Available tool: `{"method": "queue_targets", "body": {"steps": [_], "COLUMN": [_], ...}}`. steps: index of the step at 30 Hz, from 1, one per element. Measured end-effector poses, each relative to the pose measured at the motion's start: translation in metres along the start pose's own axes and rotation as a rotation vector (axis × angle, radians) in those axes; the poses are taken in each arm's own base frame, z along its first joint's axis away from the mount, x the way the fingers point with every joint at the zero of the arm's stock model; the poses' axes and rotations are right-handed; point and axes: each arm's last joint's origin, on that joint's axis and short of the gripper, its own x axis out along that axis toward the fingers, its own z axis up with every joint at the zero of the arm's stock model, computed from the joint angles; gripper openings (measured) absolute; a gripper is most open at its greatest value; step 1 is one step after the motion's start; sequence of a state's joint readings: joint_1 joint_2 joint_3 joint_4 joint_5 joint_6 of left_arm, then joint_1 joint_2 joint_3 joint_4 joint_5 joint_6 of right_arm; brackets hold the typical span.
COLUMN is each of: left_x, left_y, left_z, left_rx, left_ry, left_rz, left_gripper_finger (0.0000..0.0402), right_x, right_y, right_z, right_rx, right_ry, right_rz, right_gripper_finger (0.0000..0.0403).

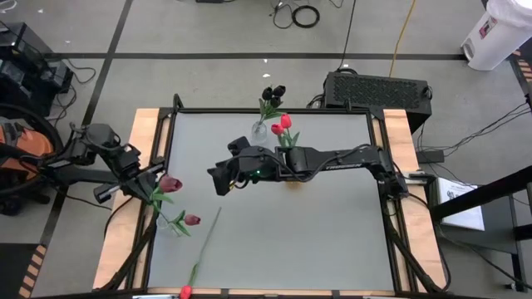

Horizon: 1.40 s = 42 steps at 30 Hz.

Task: Sort flowers into vase by color
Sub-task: Put the red tulip into the bottom transparent bin

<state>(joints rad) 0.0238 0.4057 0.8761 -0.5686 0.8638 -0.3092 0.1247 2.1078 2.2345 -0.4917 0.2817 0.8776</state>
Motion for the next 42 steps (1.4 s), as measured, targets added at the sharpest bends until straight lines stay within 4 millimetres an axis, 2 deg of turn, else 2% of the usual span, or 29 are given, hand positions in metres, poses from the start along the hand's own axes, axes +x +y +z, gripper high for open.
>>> {"method": "queue_targets", "body": {"steps": [5, 13, 21, 30, 36, 42], "left_x": [0.0, 0.0, 0.005, 0.006, 0.006, 0.006], "left_y": [0.001, 0.004, 0.012, 0.014, 0.015, 0.016], "left_z": [-0.001, -0.006, -0.012, -0.012, -0.012, -0.012], "left_rx": [-0.012, -0.056, -0.08, -0.157, -0.206, -0.222], "left_ry": [0.003, 0.029, 0.046, 0.039, 0.025, 0.017], "left_rz": [0.025, 0.085, 0.103, 0.124, 0.159, 0.183], "left_gripper_finger": [0.0001, 0.0001, 0.0001, 0.0001, 0.0001, 0.0001], "right_x": [-0.004, -0.011, -0.008, 0.011, 0.013, 0.013], "right_y": [0.011, 0.032, 0.037, 0.035, 0.038, 0.046], "right_z": [-0.007, -0.009, -0.006, -0.023, -0.032, -0.032], "right_rx": [0.006, 0.136, 0.104, 0.035, -0.004, -0.062], "right_ry": [-0.008, -0.079, -0.137, -0.141, -0.134, -0.208], "right_rz": [0.043, 0.191, 0.242, 0.267, 0.275, 0.337], "right_gripper_finger": [0.0177, 0.0177, 0.0177, 0.0177, 0.0177, 0.0177]}}
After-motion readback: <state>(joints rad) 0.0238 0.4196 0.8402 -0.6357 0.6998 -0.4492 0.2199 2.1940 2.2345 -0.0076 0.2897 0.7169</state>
